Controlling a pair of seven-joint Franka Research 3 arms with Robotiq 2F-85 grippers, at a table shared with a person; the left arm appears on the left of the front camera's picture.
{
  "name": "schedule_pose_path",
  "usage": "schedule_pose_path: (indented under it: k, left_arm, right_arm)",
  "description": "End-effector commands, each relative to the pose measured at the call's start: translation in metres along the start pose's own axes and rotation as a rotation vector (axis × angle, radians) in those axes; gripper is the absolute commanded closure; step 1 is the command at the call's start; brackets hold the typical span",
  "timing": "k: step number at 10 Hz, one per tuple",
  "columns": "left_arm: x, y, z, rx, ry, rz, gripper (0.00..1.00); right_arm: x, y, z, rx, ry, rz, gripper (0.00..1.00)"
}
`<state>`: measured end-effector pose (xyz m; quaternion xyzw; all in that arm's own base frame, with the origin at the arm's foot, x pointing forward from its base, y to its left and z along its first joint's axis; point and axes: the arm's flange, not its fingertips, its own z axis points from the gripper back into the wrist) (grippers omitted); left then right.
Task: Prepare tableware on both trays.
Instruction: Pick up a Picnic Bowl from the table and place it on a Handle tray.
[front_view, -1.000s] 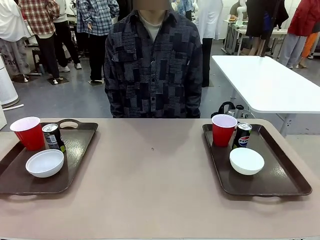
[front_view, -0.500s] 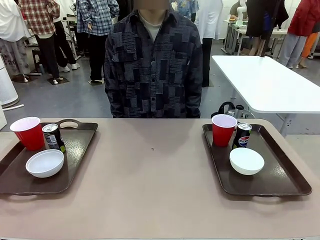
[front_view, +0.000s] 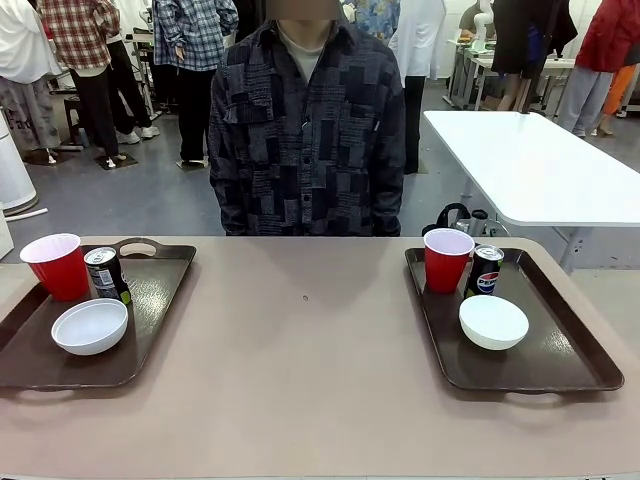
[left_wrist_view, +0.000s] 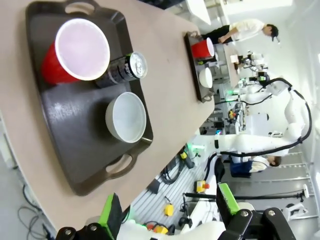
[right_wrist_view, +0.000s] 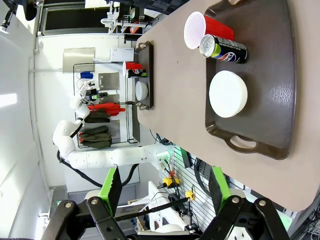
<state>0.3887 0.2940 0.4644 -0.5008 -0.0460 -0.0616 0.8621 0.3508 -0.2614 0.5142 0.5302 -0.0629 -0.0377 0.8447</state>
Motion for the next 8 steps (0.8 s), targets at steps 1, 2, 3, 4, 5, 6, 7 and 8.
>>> schedule_pose_path:
  k: [1, 2, 3, 4, 5, 6, 7, 8]
  left_arm:
    - [0.0014, -0.0015, -0.0008, -0.010, -0.012, -0.006, 0.00]
    - [0.0014, -0.0015, -0.0008, -0.010, -0.012, -0.006, 0.00]
    - [0.0014, -0.0015, -0.0008, -0.010, -0.012, -0.006, 0.00]
    - [0.0014, -0.0015, -0.0008, -0.010, -0.012, -0.006, 0.00]
    - [0.0014, -0.0015, -0.0008, -0.010, -0.012, -0.006, 0.00]
    - [0.0014, -0.0015, -0.0008, -0.010, -0.012, -0.006, 0.00]
    - [0.0014, -0.0015, -0.0008, -0.010, -0.012, -0.006, 0.00]
    - [0.0014, -0.0015, -0.0008, -0.010, -0.012, -0.006, 0.00]
  right_arm:
    - [-0.0016, 0.0010, 0.0000, -0.005, -0.003, -0.007, 0.09]
    - [-0.0016, 0.0010, 0.0000, -0.005, -0.003, -0.007, 0.09]
    - [-0.0016, 0.0010, 0.0000, -0.005, -0.003, -0.007, 0.09]
    - [-0.0016, 0.0010, 0.0000, -0.005, -0.003, -0.007, 0.09]
    - [-0.0016, 0.0010, 0.0000, -0.005, -0.003, -0.007, 0.09]
    - [-0.0016, 0.0010, 0.0000, -0.005, -0.003, -0.007, 0.09]
    - [-0.0016, 0.0010, 0.0000, -0.005, -0.003, -0.007, 0.09]
    - [-0.0016, 0.0010, 0.0000, -0.005, -0.003, -0.007, 0.09]
